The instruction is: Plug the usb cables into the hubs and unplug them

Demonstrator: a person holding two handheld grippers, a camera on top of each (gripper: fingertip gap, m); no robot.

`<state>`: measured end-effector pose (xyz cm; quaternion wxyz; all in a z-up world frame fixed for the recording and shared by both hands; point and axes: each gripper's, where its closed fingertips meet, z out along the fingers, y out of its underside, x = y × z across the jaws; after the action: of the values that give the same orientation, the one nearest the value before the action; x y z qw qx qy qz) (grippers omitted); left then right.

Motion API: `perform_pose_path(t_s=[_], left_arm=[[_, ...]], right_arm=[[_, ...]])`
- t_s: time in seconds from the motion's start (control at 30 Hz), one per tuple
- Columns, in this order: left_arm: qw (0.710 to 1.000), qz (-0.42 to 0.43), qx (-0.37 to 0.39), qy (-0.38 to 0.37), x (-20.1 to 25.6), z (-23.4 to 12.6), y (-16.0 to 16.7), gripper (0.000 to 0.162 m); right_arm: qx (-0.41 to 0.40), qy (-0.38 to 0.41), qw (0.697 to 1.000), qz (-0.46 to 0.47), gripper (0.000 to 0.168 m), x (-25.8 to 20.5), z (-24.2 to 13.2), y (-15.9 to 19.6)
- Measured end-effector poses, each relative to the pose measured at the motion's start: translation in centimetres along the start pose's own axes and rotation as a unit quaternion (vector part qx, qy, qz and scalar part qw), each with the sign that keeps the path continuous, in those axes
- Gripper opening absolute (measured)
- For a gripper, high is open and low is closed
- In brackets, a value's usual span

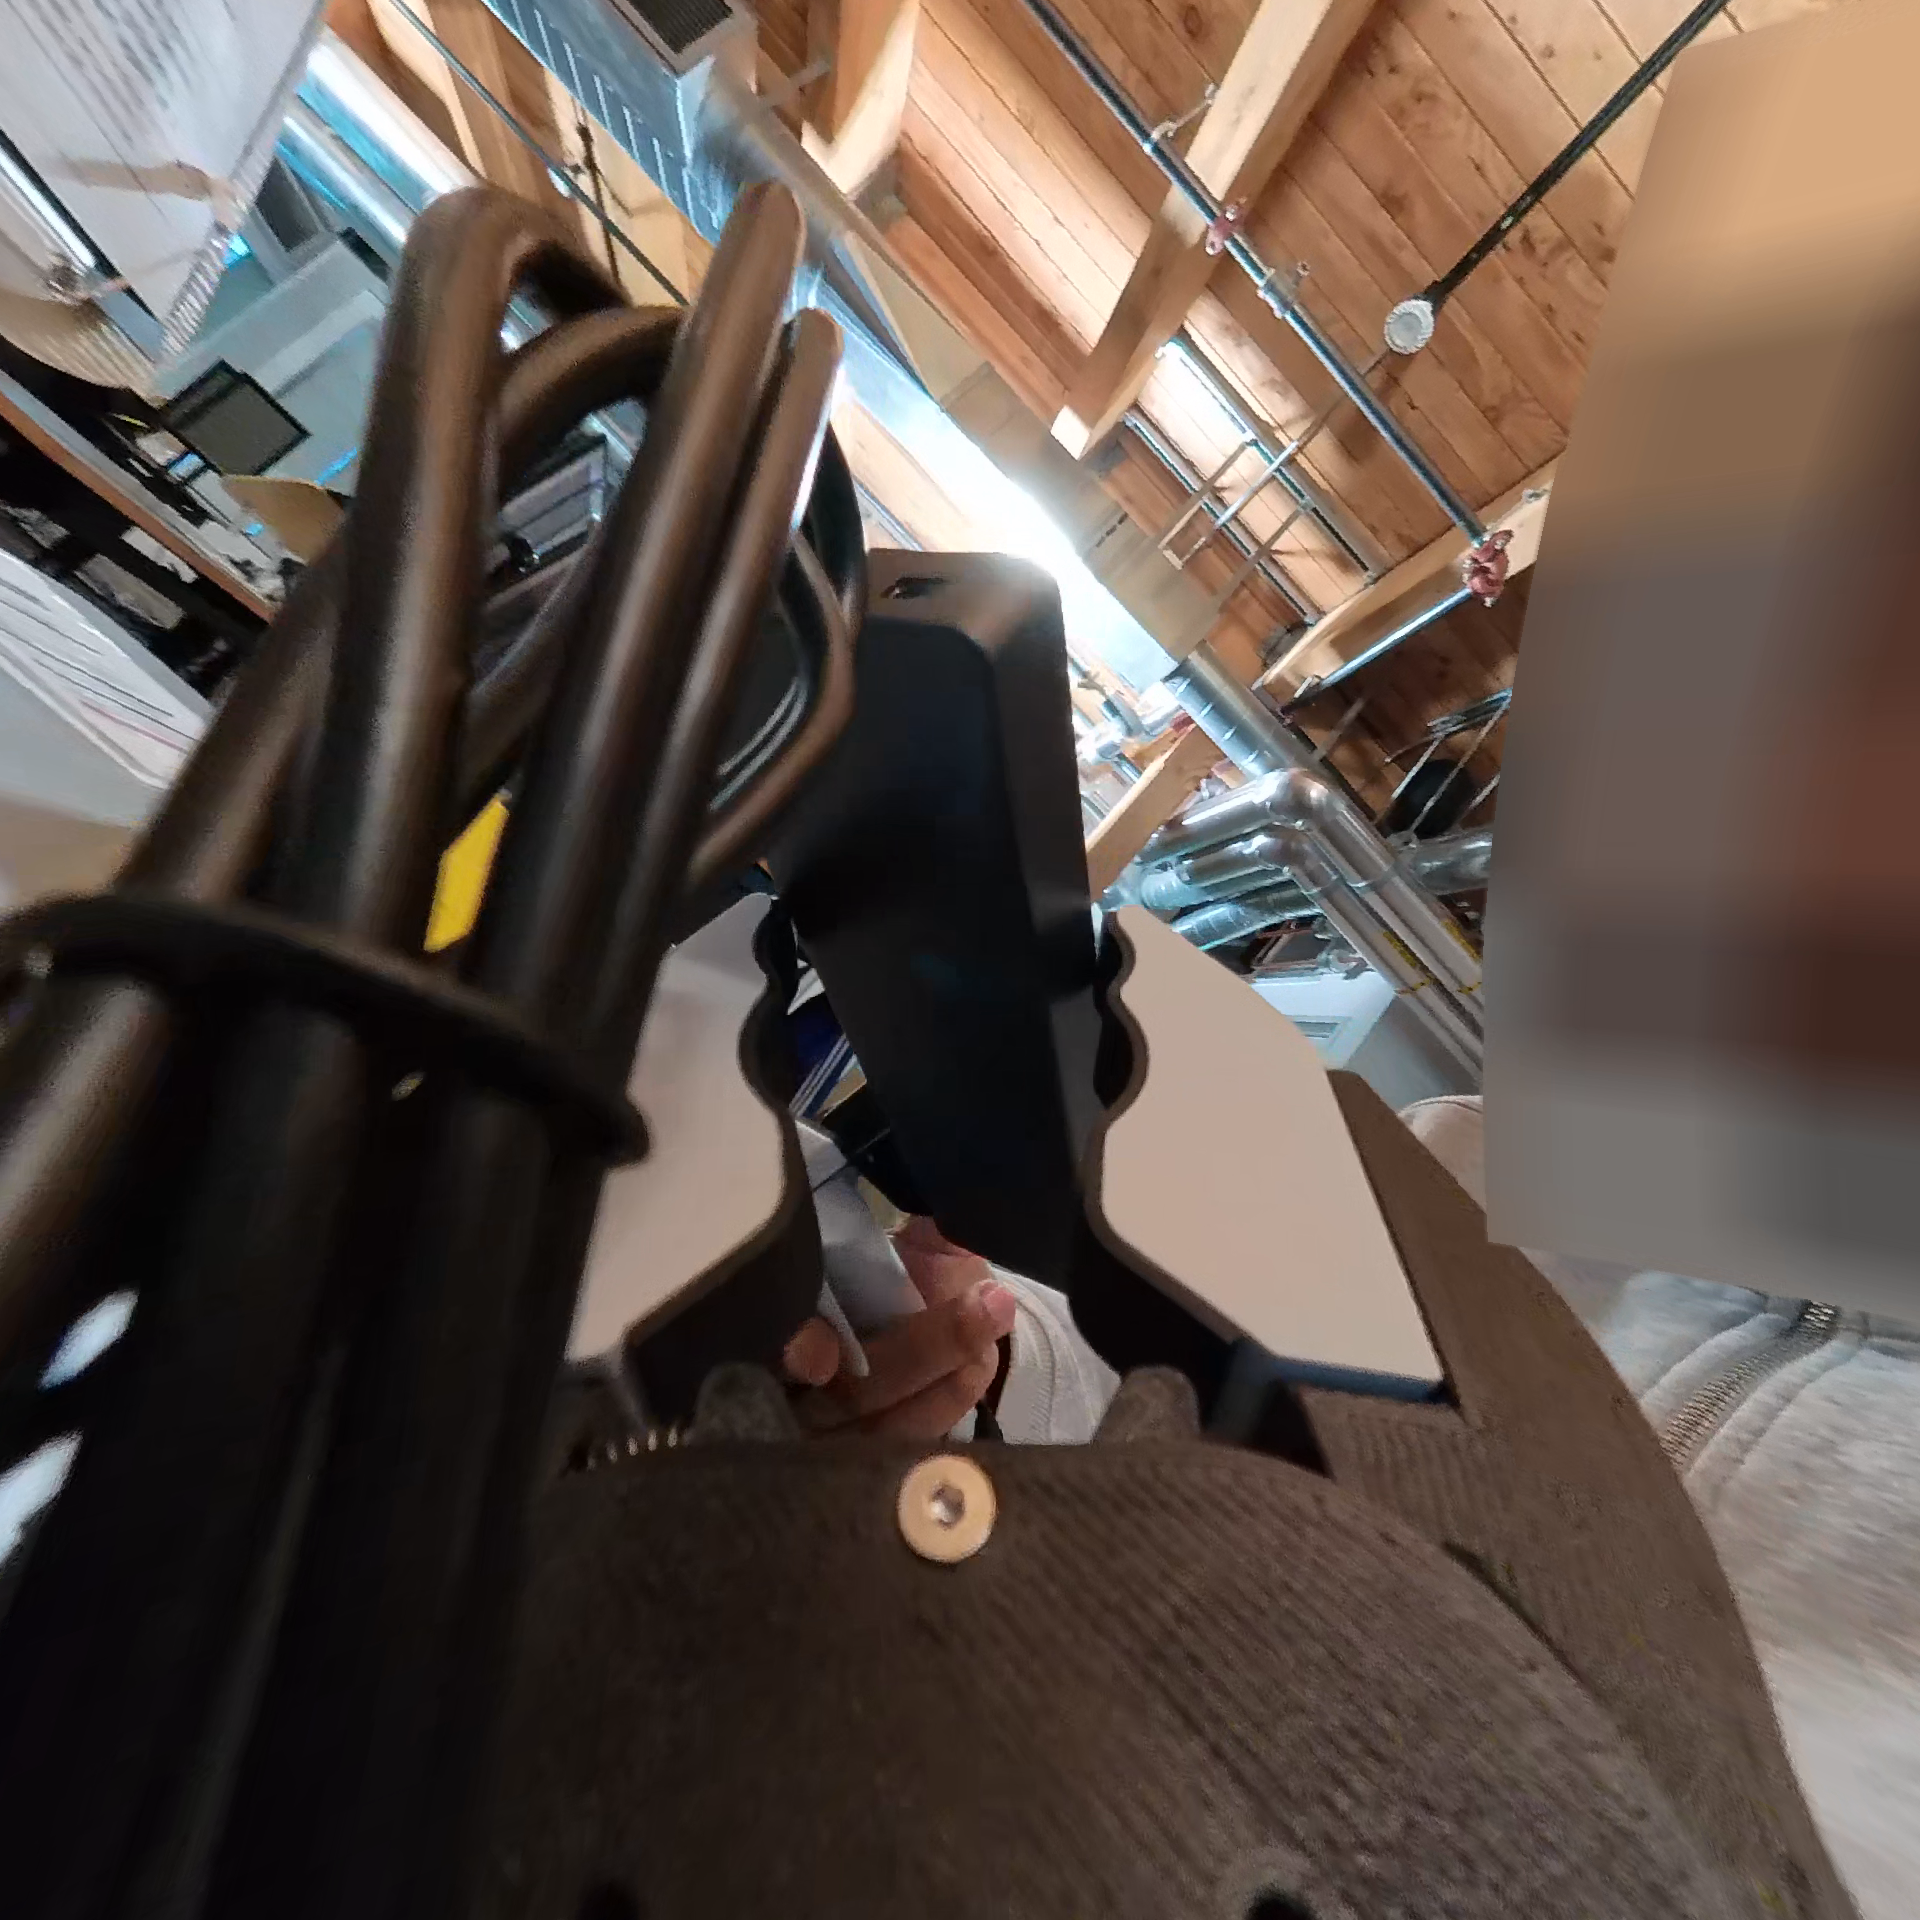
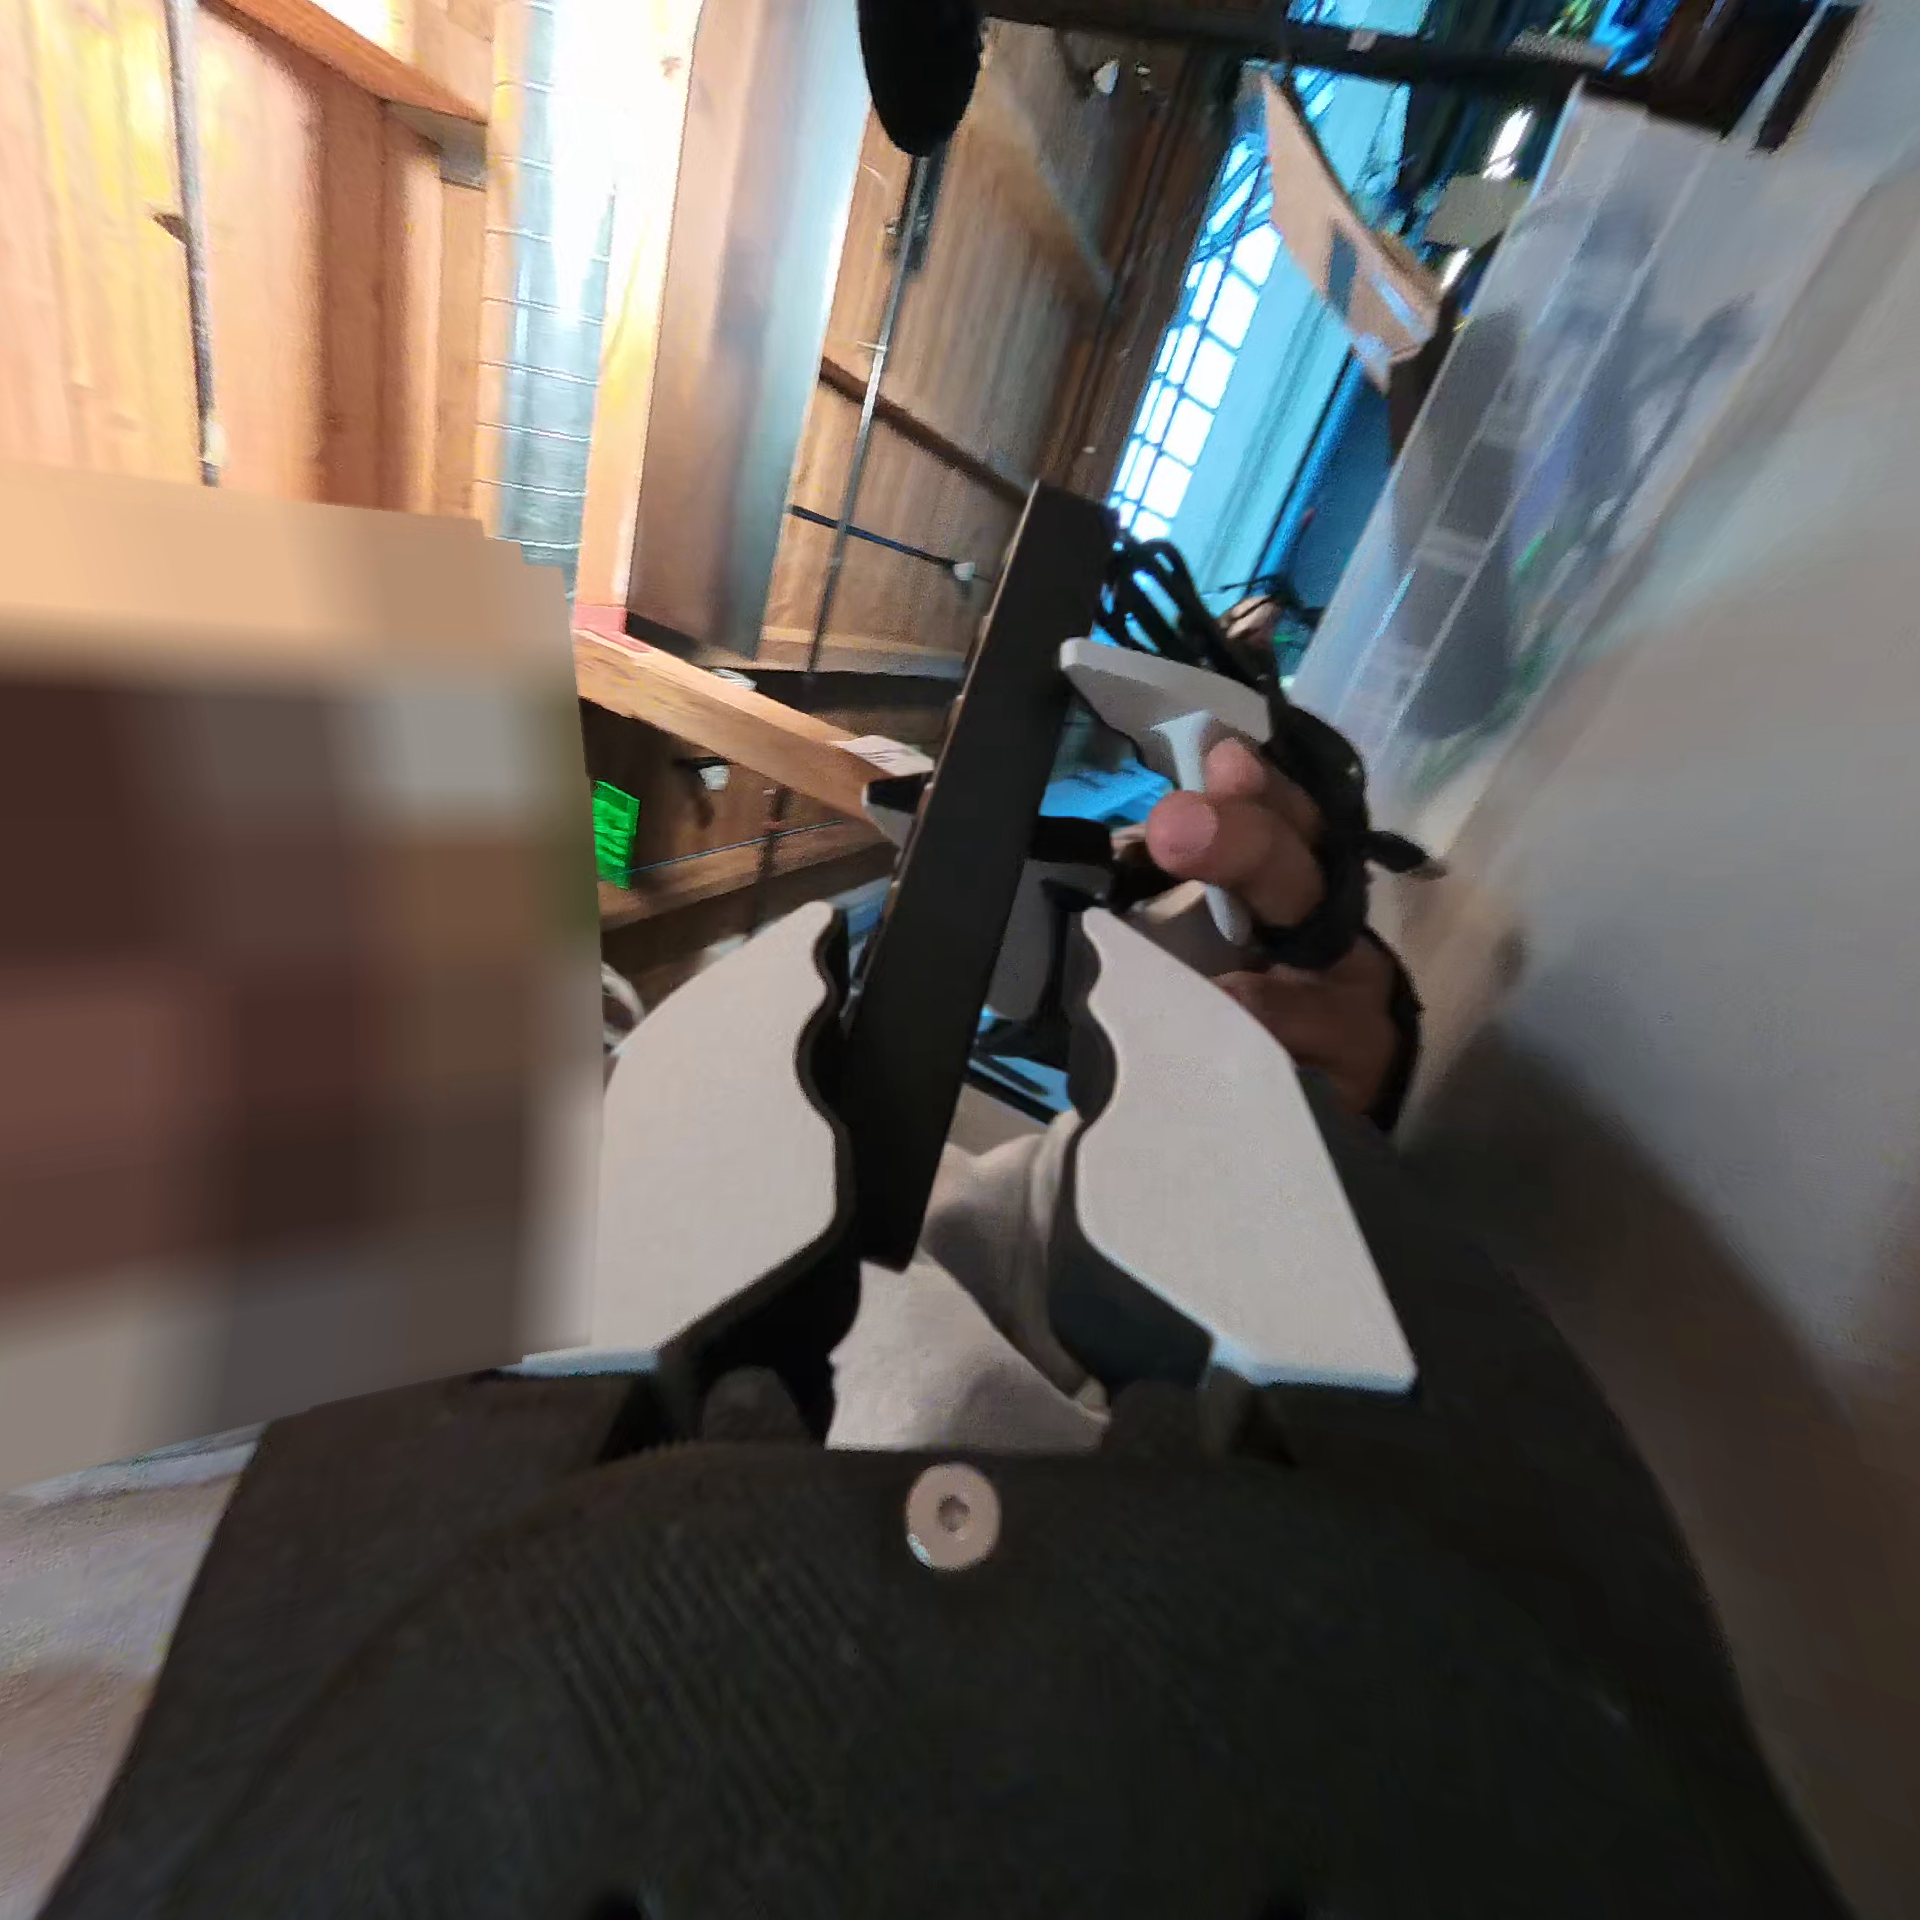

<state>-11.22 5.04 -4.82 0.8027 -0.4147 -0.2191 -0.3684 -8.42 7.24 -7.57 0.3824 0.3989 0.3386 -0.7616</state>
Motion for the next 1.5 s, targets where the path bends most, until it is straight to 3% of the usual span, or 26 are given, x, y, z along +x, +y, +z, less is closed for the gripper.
perform_pose_path(t_s=[0.03, 0.2, 0.37, 0.6, 0.77, 0.83, 0.97, 1.17, 1.23, 1.37, 1.5], left_arm=[[1.0, 0.004, 0.004, -0.005, -0.1, -0.1, -0.2, 0.056], [0.999, 0.012, 0.018, -0.026, -0.8, -0.5, -0.9, 0.056], [0.996, 0.034, 0.027, -0.078, -2.2, -1.1, -1.6, 0.056], [0.986, 0.104, -0.006, -0.13, -3.0, -0.9, -0.8, 0.055], [0.983, 0.13, -0.037, -0.123, -2.3, -0.1, 0.8, 0.055], [0.981, 0.138, -0.043, -0.127, -2.4, 0.0, 1.2, 0.055], [0.985, 0.121, -0.04, -0.117, -2.2, 0.0, 1.1, 0.055], [0.987, 0.113, -0.05, -0.106, -2.1, 0.4, 1.5, 0.072], [0.986, 0.112, -0.054, -0.108, -2.2, 0.4, 1.7, 0.074], [0.983, 0.112, -0.053, -0.133, -3.0, 0.3, 1.6, 0.085], [0.987, 0.101, -0.054, -0.117, -2.7, 0.4, 1.7, 0.076]], right_arm=[[-0.002, 0.016, 1.0, -0.017, 0.04, 0.2, -0.1, -0.1], [0.027, 0.107, 0.987, -0.114, 0.044, 1.1, -1.4, -2.0], [0.06, 0.177, 0.951, -0.245, 0.048, 0.1, -2.9, -4.3], [-0.054, 0.272, 0.853, -0.442, 0.068, 1.6, -1.1, -1.5], [-0.111, 0.296, 0.826, -0.467, 0.062, 3.0, -0.9, 0.0], [-0.126, 0.297, 0.828, -0.459, 0.054, 3.2, -0.9, 0.4], [-0.134, 0.296, 0.834, -0.446, 0.054, 3.2, -1.0, 0.7], [-0.07, 0.221, 0.923, -0.307, 0.054, 1.8, -1.1, -0.2], [-0.049, 0.204, 0.938, -0.276, 0.053, 1.5, -1.3, -0.7], [-0.056, 0.193, 0.94, -0.275, 0.054, 1.3, -1.0, -0.3], [-0.077, 0.188, 0.937, -0.284, 0.053, 1.4, -0.4, 0.8]])
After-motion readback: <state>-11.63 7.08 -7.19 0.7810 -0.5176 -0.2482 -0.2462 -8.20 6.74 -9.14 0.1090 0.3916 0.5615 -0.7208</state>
